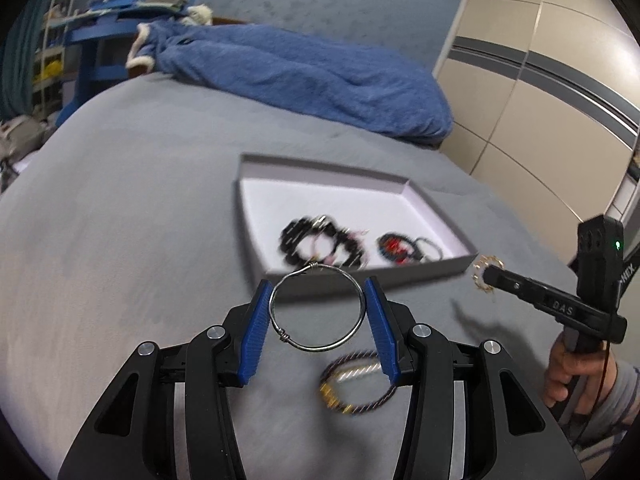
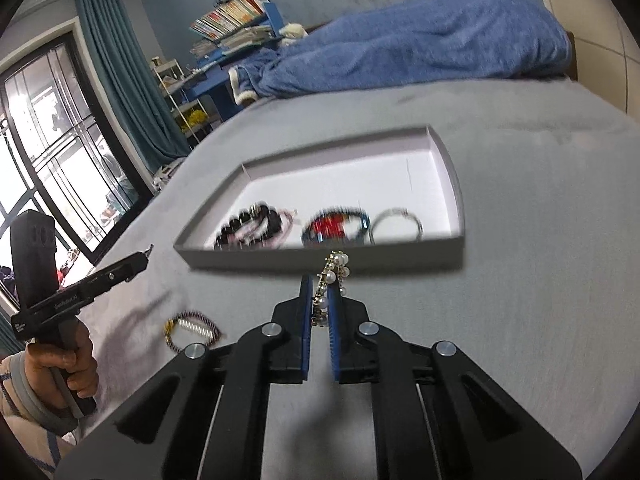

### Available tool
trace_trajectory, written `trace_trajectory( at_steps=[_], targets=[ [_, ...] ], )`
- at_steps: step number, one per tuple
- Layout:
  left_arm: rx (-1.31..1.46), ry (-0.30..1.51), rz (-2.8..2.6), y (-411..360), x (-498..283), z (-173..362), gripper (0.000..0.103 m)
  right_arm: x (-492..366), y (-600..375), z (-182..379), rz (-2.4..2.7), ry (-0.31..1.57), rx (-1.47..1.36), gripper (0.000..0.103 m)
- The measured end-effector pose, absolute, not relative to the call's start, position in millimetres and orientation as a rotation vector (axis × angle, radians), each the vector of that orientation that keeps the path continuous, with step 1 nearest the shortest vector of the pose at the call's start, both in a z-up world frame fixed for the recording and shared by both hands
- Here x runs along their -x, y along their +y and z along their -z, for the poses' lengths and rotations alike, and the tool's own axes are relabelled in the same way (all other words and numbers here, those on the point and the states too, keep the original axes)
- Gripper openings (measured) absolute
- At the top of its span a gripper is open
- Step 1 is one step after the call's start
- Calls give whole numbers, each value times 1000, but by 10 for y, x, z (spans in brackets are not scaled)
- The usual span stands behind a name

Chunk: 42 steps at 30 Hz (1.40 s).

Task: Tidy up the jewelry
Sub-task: 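Carry the silver hoop and gold charm into the box and open both tools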

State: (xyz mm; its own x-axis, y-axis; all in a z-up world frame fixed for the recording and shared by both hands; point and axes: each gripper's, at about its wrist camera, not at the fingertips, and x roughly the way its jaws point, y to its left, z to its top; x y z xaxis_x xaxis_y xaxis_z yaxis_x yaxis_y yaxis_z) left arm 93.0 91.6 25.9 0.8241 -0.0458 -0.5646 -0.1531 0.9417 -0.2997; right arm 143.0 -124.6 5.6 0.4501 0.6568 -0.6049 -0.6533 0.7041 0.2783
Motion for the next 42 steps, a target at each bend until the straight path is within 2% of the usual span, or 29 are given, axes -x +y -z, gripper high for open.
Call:
trace_trajectory(
  at_steps=[9, 18, 34, 36, 39, 42],
  targets=[
    [303, 572, -1, 755, -1403, -470, 49, -1779, -840, -341, -847, 689, 34, 7],
    [280, 580, 23, 653, -1790, -472, 49, -2050, -525, -120, -833, 747, 110, 7],
    [212, 699, 4, 559, -2184, -153, 49, -2202, -494, 107, -723, 823, 265, 10],
    [207, 712, 1, 562, -2211, -134, 49, -2190, -532, 106, -717, 831, 258, 23],
    [197, 721, 3, 547, -2215, -126, 49, -2152, -601, 80, -714, 832, 245, 37],
    [184, 725, 5, 524, -2204, -130, 52, -2108, -690, 46, -713, 832, 227, 44]
  ],
)
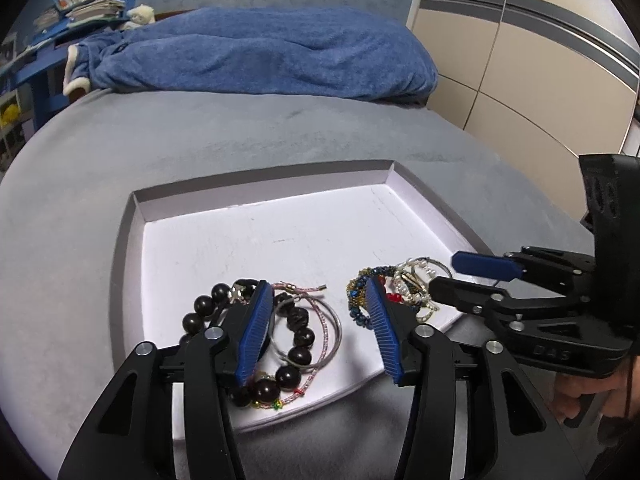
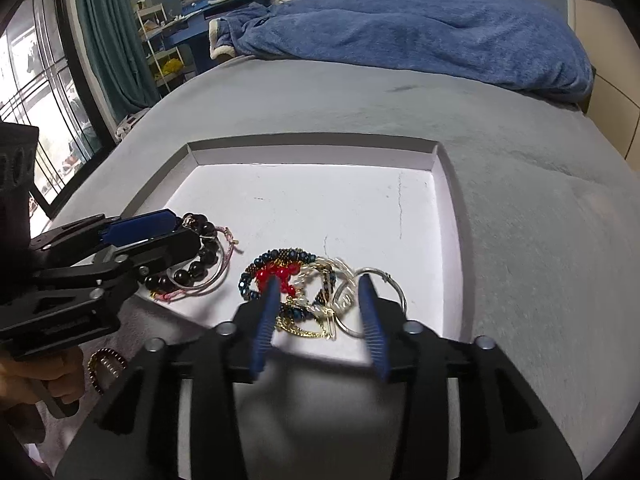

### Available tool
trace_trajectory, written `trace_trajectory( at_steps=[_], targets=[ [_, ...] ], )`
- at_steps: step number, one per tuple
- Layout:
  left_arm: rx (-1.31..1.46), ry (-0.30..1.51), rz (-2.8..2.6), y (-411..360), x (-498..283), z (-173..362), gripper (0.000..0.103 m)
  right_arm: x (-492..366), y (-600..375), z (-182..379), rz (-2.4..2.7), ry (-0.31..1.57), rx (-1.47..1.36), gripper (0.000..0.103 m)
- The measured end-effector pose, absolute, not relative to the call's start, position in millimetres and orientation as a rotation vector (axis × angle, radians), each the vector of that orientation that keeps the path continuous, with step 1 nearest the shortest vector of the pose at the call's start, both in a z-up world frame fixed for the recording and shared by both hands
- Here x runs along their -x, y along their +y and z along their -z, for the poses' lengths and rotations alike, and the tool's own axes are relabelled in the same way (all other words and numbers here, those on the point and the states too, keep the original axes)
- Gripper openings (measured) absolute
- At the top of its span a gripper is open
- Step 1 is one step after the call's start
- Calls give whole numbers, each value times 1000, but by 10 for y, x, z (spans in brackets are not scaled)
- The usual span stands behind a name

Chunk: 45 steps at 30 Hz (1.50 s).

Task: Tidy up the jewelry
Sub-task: 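Carry the silver hoop and gold charm into the box and open both tools, then withdraw both open tools from the box to the remaining bracelets, then grasp the pearl strand bracelet with the left tool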

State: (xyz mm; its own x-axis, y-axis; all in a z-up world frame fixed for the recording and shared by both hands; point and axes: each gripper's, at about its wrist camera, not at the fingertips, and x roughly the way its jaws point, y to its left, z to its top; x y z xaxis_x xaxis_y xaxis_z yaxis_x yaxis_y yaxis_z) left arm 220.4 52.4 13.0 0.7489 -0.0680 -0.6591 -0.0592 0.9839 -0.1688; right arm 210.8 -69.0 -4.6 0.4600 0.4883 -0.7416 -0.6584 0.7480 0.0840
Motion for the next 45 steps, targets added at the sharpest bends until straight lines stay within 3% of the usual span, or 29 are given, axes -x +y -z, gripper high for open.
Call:
trace_trajectory(
  at_steps=[6, 10, 16, 43, 45],
  targets=[
    [157, 708, 9, 464, -2145, -197, 60, -1982, -857, -19, -722, 817, 190, 51],
    [130, 681, 17, 404, -2032, -273, 75, -1893, -951, -65, -723, 795, 155, 52],
    [117, 646, 33, 376, -1742, -359, 81, -1697, -1131, -56, -738, 748, 86, 60],
    [129, 772, 30, 458, -893, 131, 82, -1335, -1306, 282, -742, 824, 58, 67],
    [108, 754, 24, 430, -872, 100, 78, -1323, -1292, 291, -745, 828, 66, 68]
  ],
)
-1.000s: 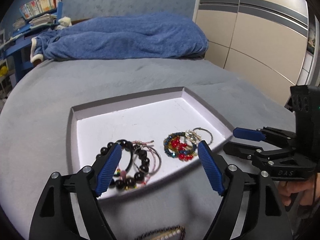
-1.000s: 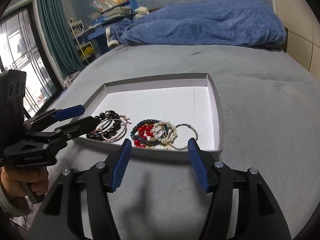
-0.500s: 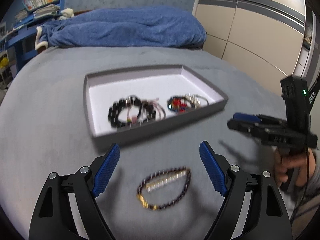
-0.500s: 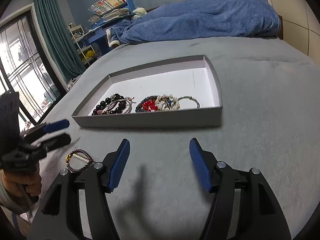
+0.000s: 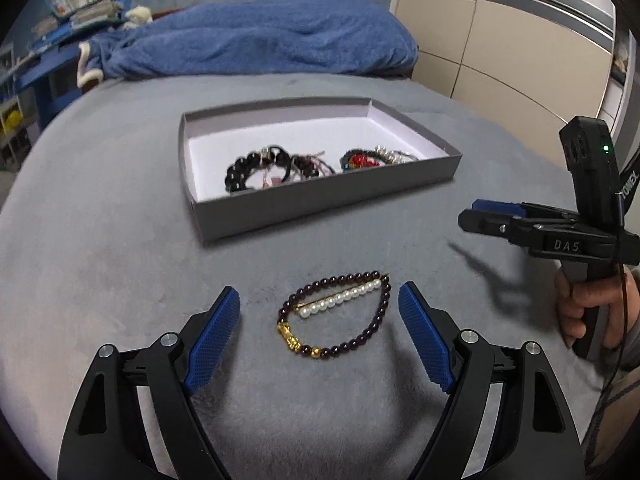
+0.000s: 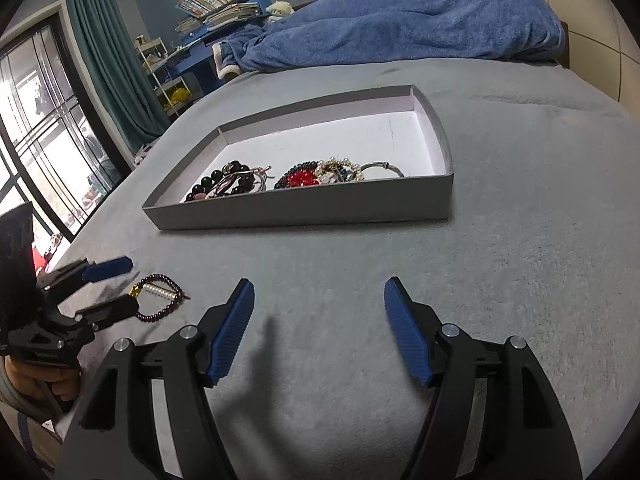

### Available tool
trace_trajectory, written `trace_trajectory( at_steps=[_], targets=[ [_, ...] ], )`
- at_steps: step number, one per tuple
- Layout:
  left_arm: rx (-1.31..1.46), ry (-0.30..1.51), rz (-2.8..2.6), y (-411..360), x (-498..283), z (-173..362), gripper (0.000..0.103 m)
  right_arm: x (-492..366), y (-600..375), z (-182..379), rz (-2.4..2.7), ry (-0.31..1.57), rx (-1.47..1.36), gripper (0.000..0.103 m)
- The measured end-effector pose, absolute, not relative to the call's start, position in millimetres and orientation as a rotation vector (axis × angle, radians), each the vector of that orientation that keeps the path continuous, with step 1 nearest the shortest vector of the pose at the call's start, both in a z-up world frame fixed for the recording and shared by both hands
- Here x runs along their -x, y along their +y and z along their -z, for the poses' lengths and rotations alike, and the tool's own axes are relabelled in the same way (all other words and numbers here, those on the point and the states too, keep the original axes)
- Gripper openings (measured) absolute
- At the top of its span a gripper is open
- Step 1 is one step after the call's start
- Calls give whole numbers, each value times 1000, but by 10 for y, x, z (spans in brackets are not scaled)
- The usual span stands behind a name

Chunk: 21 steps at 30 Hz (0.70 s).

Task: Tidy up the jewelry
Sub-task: 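Grasp the pearl strand bracelet with the left tool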

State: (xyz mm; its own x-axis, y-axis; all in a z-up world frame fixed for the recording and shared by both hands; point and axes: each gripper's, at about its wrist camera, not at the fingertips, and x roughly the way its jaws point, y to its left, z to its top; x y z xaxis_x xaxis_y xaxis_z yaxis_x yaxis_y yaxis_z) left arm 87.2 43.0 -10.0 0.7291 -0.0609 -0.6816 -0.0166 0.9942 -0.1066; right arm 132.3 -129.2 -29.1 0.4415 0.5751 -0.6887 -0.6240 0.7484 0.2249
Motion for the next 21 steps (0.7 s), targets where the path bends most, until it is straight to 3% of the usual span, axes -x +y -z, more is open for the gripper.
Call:
trace_trajectory(
  at_steps=[1, 5, 17, 18, 21],
  targets=[
    [98, 752, 26, 414, -866, 96, 68, -1318, -1284, 297, -746, 832, 70, 68],
    [68, 770, 49, 362, -887, 112, 47, -1340, -1283, 308, -747, 839, 66, 68],
    [-92, 876, 44, 192, -1104, 251, 35, -1358, -1307, 320, -746, 847, 50, 69],
    [-101, 882, 55, 176, -1112, 255, 23, -1359, -1308, 320, -746, 846, 50, 69],
    [-140, 879, 75, 110, -1077, 250, 10, -1360, -1316, 324, -745, 845, 52, 69]
  ],
)
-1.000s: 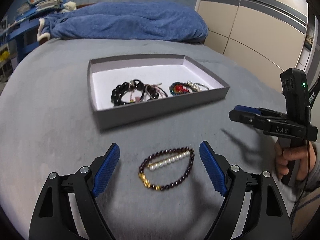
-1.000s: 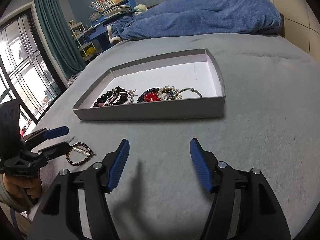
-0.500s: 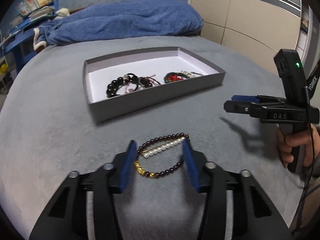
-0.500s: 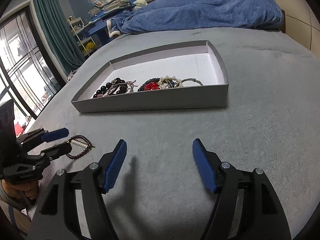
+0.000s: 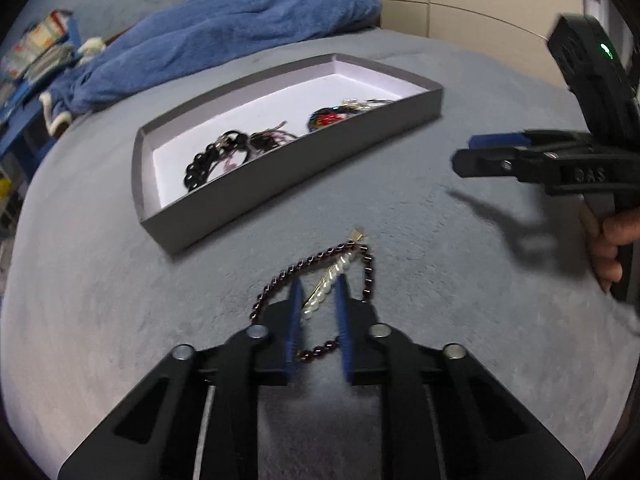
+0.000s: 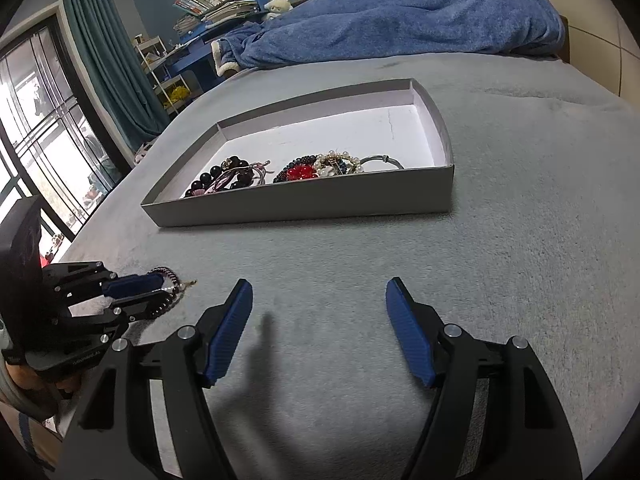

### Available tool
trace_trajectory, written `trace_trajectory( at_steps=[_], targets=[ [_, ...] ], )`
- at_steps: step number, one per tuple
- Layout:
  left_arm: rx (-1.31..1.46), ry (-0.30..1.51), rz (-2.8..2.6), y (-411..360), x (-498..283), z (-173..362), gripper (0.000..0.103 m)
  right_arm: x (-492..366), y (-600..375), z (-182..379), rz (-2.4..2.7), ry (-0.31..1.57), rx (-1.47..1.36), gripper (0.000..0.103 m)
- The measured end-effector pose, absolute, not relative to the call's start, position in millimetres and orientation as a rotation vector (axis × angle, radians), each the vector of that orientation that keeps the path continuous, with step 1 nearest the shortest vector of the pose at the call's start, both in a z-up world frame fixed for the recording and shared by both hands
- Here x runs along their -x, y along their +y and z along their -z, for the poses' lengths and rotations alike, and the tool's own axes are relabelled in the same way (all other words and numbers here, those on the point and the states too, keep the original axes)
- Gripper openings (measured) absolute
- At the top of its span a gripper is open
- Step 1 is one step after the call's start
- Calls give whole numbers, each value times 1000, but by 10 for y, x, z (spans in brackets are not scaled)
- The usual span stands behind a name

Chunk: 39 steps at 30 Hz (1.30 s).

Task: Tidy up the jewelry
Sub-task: 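Grasp the pearl strand bracelet with the left tool, then grasp the garnet bead bracelet with the right tool while the left tool lifts the pearl strand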

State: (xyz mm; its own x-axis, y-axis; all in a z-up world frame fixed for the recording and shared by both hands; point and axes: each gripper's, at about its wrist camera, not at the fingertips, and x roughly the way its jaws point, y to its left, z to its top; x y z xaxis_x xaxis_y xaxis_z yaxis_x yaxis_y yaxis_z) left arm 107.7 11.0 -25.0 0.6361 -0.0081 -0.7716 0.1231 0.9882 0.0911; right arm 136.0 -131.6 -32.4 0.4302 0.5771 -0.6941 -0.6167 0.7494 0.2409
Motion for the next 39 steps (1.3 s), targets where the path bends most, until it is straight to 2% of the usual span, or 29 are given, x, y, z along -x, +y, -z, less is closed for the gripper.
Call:
trace_trajectory(
  at_steps=[2, 9, 16, 26, 36, 38, 39],
  targets=[
    [-137, 863, 78, 104, -1039, 227, 6, -1354, -1310, 323, -745, 846, 54, 69],
    [-26, 812, 106, 185, -915, 103, 6, -1266, -1253, 272, -764, 812, 96, 69],
    [-12, 874, 63, 291, -827, 157, 6, -1151, -1043, 264, -859, 823, 130, 69],
    [126, 785, 23, 659, -423, 49, 6, -913, -550, 250, -1011, 834, 245, 69],
    [186, 800, -107, 1013, -292, 162, 6, -809, 146, 390, -1018, 853, 428, 69],
    [185, 800, -106, 1012, -288, 163, 6, -791, 210, 429, -1004, 853, 465, 65],
    [183, 801, -104, 1007, -282, 166, 6, -773, 216, 437, -1007, 851, 478, 54]
  ],
)
